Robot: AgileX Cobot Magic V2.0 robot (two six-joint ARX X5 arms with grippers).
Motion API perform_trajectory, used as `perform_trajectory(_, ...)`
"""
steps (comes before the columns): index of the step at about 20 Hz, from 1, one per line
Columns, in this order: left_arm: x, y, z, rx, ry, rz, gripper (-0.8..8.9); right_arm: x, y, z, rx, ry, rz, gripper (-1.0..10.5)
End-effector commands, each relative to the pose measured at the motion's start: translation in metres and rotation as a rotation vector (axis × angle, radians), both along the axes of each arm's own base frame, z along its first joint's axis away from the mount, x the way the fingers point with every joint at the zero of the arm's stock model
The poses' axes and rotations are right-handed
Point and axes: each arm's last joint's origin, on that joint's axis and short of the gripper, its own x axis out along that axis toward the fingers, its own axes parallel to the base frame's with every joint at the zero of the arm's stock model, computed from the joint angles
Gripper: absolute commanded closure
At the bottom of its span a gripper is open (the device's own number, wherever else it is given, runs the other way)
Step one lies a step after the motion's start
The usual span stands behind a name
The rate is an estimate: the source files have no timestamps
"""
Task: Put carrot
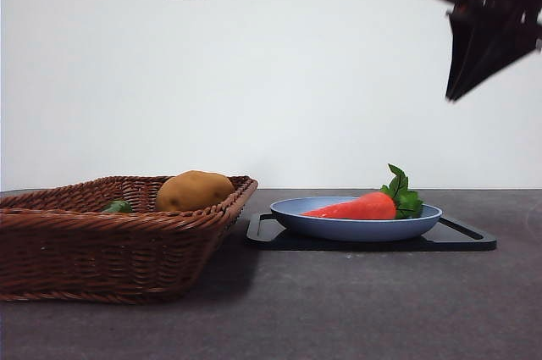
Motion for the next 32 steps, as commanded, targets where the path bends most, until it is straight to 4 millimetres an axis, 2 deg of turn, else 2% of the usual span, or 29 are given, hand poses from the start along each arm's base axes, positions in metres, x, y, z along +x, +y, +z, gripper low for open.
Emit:
perform_trajectory(1, 0.007, 0.008, 0.002, 0.022, 0.0, 0.041, 8.07, -0.012, 0.008, 0.01, -0.066, -0.067, 0.033, 9.4)
perform_trajectory(6, 0.019, 0.037, -0.002, 0.07, 0.063, 0.158, 8.07, -0.045, 0.019, 0.026, -0.094, -0.17, 0.072, 9.4)
perform_trajectory(12, 0.02, 0.075, 0.0, 0.027, 0.141, 0.188, 8.07, -0.088, 0.023, 0.028, -0.135, -0.353, 0.065, 9.4)
perform_trajectory(16, -0.009, 0.097, -0.008, -0.048, 0.086, 0.173, 8.07, -0.123, 0.017, 0.009, -0.067, -0.549, 0.054, 9.4)
perform_trajectory(21, -0.062, 0.119, -0.043, -0.184, 0.031, 0.15, 8.07, -0.151, 0.009, -0.03, 0.101, -0.728, 0.019, 9.4)
perform_trajectory(23, -0.079, 0.127, -0.051, -0.216, -0.012, 0.146, 8.07, -0.155, 0.008, -0.043, 0.146, -0.769, 0.005, 9.4)
perform_trajectory(25, -0.09, 0.133, -0.054, -0.242, 0.018, 0.165, 8.05, -0.153, 0.008, -0.048, 0.148, -0.753, -0.004, 9.4)
perform_trajectory(32, -0.091, 0.133, -0.053, -0.249, 0.005, 0.164, 8.05, -0.152, 0.008, -0.048, 0.13, -0.761, -0.025, 9.4)
